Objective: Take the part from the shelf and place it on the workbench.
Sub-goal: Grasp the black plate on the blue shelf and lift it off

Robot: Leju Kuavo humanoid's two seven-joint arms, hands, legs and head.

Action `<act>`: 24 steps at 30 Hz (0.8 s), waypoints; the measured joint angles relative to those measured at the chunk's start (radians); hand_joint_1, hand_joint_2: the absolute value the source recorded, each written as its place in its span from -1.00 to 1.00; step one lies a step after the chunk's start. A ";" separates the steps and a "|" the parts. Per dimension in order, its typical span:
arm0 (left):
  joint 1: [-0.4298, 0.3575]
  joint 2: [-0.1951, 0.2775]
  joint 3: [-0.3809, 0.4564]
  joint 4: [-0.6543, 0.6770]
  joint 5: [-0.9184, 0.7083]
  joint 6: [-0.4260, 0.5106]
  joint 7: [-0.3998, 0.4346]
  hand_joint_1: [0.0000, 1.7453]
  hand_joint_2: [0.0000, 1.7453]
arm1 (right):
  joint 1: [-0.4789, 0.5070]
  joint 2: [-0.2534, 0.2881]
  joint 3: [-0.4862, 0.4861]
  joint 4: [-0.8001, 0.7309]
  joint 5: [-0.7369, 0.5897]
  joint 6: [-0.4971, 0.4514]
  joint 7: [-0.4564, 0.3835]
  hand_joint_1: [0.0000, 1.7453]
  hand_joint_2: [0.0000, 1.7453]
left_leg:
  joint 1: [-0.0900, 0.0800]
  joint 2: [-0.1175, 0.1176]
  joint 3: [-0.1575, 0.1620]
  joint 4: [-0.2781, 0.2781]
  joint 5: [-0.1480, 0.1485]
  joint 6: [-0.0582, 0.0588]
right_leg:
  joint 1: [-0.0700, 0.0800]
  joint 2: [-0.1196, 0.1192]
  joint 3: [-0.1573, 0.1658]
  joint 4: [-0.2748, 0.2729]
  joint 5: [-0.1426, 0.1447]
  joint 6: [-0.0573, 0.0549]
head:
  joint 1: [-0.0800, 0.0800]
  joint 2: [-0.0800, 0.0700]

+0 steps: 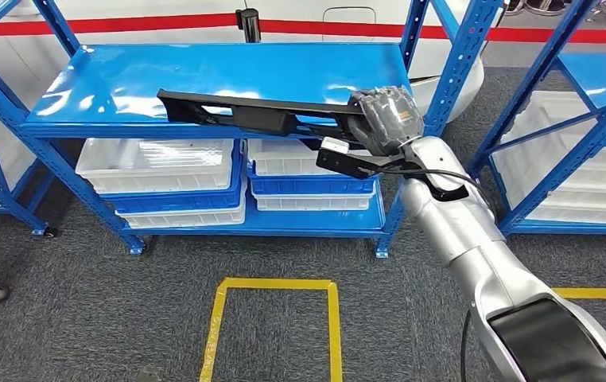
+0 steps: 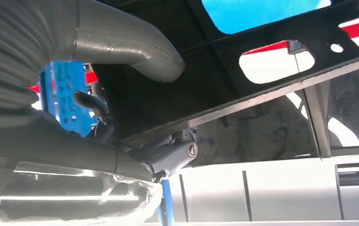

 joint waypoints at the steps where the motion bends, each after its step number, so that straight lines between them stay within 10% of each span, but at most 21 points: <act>1: 0.000 0.000 0.000 0.000 0.002 0.000 -0.001 -1.00 1.00 | 0.000 0.000 0.000 0.000 0.000 0.000 0.000 1.00 1.00 | 0.002 0.000 -0.018 0.065 -0.041 -0.005 | 0.002 0.000 -0.010 0.002 0.008 -0.004 | 0.000 0.000; 4: 0.002 0.001 0.002 0.000 0.004 0.001 -0.005 -1.00 1.00 | 0.003 0.000 0.000 0.001 0.000 0.000 -0.003 1.00 1.00 | 0.007 0.000 -0.006 0.145 -0.069 -0.012 | 0.006 0.000 -0.044 0.015 0.024 0.000 | -0.001 0.000; 8: 0.001 0.000 0.002 0.000 0.004 0.001 -0.009 -1.00 1.00 | 0.004 0.000 -0.002 0.000 -0.001 -0.001 -0.005 1.00 1.00 | 0.003 -0.005 0.135 -0.050 -0.032 -0.002 | 0.005 0.001 -0.068 0.026 0.038 0.020 | -0.001 0.000; 12: 0.003 0.001 0.002 0.000 0.004 0.001 -0.009 -1.00 1.00 | 0.005 0.001 -0.003 0.000 -0.002 -0.001 -0.006 1.00 1.00 | -0.008 -0.005 0.135 -0.072 -0.013 0.028 | 0.007 0.000 -0.075 0.020 0.049 0.047 | 0.000 0.000; 15: 0.001 0.001 0.003 0.000 0.004 0.002 -0.010 -1.00 1.00 | 0.004 -0.003 -0.008 0.000 -0.002 -0.001 -0.006 1.00 1.00 | -0.005 0.001 0.120 -0.090 0.014 0.059 | 0.010 0.000 -0.124 0.125 -0.028 0.038 | 0.002 0.000; 18: 0.001 0.000 0.003 0.000 0.004 0.002 -0.010 -1.00 1.00 | 0.007 -0.005 -0.010 0.000 -0.003 -0.001 -0.006 1.00 1.00 | -0.010 0.003 0.089 -0.090 0.037 0.065 | 0.010 0.000 -0.180 0.308 -0.111 0.036 | 0.003 0.000; 21: 0.001 -0.001 0.004 0.000 0.004 0.002 -0.010 -1.00 1.00 | 0.009 -0.006 -0.010 0.000 -0.003 -0.001 -0.006 1.00 1.00 | -0.015 0.001 0.064 -0.089 0.058 0.063 | 0.012 0.000 -0.092 0.207 -0.074 0.050 | 0.003 0.000; 24: 0.001 -0.004 0.006 0.000 0.005 0.002 -0.010 -1.00 1.00 | 0.007 -0.005 -0.011 -0.001 -0.003 -0.002 -0.006 1.00 1.00 | -0.017 0.000 0.048 -0.092 0.081 0.050 | 0.027 -0.001 0.022 0.020 -0.040 0.036 | 0.002 0.000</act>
